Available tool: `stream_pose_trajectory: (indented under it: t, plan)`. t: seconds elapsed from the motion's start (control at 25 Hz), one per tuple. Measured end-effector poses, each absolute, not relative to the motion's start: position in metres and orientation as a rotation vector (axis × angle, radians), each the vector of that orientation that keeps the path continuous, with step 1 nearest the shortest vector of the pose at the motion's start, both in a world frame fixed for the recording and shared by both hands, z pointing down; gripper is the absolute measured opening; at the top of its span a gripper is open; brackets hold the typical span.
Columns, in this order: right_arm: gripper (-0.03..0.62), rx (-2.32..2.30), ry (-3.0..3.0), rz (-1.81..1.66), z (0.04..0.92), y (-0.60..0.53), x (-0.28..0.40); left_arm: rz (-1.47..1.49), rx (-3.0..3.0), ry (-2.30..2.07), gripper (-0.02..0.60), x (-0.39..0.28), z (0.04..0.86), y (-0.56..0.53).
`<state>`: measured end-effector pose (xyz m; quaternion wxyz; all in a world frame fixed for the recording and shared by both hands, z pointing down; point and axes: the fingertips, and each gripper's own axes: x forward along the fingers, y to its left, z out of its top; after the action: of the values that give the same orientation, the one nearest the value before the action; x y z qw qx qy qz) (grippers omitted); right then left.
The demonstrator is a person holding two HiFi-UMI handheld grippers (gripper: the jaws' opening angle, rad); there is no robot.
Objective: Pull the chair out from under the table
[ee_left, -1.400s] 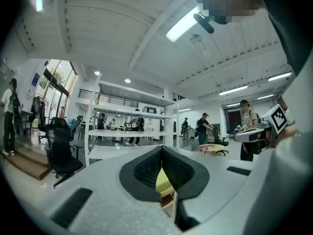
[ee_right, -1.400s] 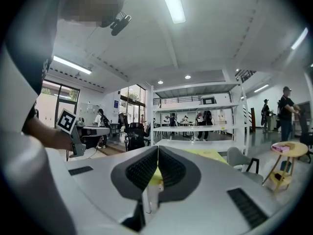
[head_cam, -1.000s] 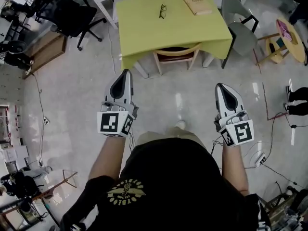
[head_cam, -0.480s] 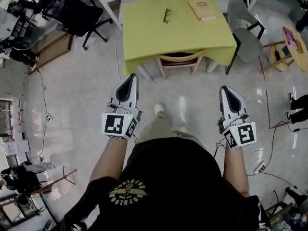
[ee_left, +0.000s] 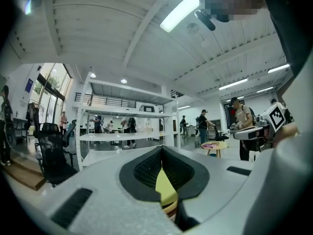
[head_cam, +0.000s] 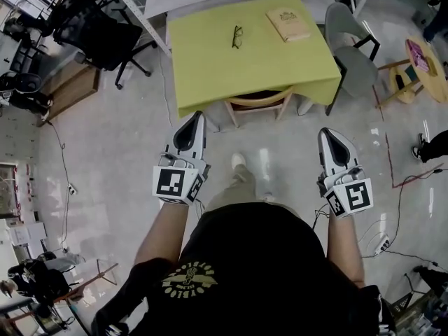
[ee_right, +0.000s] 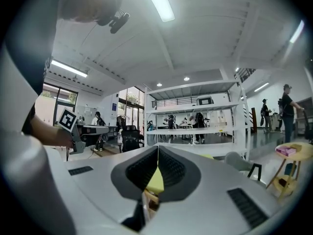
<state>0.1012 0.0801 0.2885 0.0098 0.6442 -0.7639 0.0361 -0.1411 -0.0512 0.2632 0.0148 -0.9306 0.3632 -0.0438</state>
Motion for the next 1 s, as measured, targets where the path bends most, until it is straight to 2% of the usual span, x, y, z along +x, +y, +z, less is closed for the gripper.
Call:
stream_pose_trajectory:
  t: [0.32,1.0]
  plan:
    - [0.011,2.014,-2.326,0.166,0.302,0.021,0.119,-0.196,-2.955,1.032,0.009,-0.111,0.288,-0.112]
    - [0.011,1.876,-2.303,0.305,0.34,-0.111,0.119,-0.351,-3.007,0.925,0.009,-0.1,0.341,-0.23]
